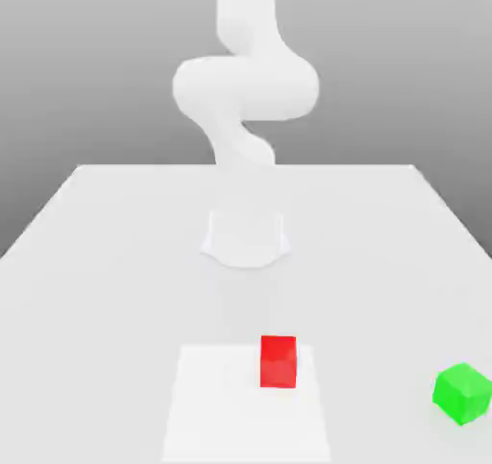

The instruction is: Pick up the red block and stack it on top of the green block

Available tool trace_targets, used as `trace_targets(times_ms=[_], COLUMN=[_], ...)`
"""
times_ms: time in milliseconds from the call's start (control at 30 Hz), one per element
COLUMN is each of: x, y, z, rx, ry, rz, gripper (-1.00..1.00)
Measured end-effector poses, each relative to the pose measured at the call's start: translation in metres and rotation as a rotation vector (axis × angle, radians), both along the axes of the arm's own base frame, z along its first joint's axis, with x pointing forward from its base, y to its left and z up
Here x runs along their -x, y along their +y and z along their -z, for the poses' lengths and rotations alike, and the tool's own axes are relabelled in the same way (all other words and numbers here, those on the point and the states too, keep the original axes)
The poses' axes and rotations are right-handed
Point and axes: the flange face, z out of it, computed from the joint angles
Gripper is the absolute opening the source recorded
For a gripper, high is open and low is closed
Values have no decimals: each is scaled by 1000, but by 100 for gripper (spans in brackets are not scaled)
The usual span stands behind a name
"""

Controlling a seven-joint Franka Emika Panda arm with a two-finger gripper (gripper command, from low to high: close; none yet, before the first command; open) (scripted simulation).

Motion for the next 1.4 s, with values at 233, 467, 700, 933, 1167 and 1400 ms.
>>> trace_targets(times_ms=[233, 467, 700, 933, 1167, 1400], x=[-55, -37, 10, 14, 12, 5], y=[19, 28, 35, 36, 36, 42], z=[174, 350, 471, 514, 501, 451], rx=[22, 5, -31, -29, -31, -16], ry=[262, 534, 713, 718, 716, 719], rz=[20, 31, 34, 32, 33, -10], gripper=[0, 0, 0, -100, -100, -100])
